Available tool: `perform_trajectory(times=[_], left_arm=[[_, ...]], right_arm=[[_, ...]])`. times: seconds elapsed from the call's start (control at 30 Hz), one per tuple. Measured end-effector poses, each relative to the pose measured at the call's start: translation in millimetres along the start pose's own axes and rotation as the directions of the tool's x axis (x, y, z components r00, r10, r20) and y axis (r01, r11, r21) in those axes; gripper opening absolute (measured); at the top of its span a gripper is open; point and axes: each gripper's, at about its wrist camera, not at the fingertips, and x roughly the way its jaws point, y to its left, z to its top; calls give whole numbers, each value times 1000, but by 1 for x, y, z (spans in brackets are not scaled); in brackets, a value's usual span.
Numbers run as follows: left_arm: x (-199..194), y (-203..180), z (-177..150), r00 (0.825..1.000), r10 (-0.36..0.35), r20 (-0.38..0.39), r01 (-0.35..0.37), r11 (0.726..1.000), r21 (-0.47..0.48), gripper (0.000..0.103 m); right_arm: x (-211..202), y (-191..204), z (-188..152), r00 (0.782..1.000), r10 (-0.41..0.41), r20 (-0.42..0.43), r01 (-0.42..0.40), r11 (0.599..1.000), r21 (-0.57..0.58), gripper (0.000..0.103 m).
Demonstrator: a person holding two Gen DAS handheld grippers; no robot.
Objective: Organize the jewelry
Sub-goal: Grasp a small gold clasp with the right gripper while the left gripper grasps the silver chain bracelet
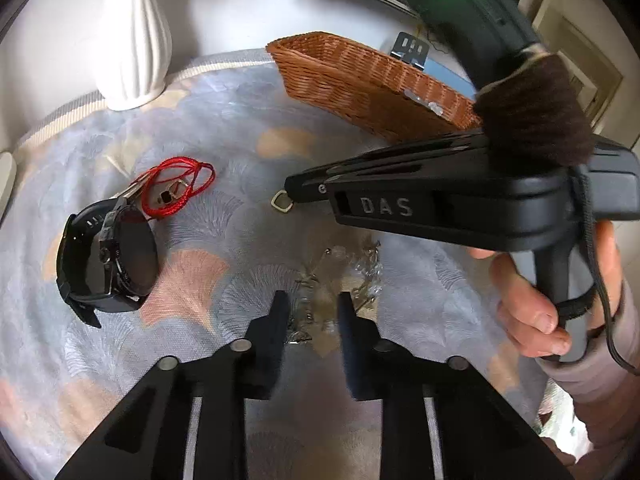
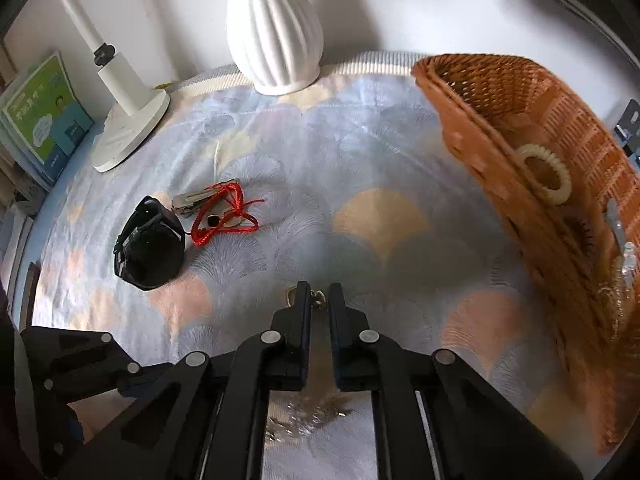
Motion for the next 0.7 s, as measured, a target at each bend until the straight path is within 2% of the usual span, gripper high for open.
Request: perform_trajectory(times=[0.13, 0.17, 0.2, 0.27, 0.43, 0.6, 0.7], left_arm=[[4, -8, 3, 999, 48, -6, -48, 998, 27, 23], [5, -11, 3, 997, 77, -4, -76, 996, 40, 19], [6, -13, 3, 995, 97, -2, -97, 994, 46, 8], [7, -13, 5, 994, 110, -4, -109, 993, 46, 9], [-20, -5, 13, 998, -33, 58, 35, 999, -31, 9], [-53, -10, 23, 989, -88, 123, 92, 996, -22, 9], [-68, -17, 30, 984, -96, 149, 98, 995, -6, 9]], right_arm=[[-18, -7, -2, 999, 27, 28, -28, 999, 32, 10], [-25, -9, -3, 999, 31, 39, -32, 999, 34, 10], [-32, -10, -4, 998, 34, 51, -35, 999, 33, 10], [-46, -10, -6, 997, 42, 66, -44, 999, 31, 10], [-83, -14, -17, 993, 45, 110, -47, 999, 19, 10], [-105, -30, -27, 986, 87, 140, -95, 994, 49, 10], [-113, -48, -34, 973, 182, 141, -196, 976, 92, 10]])
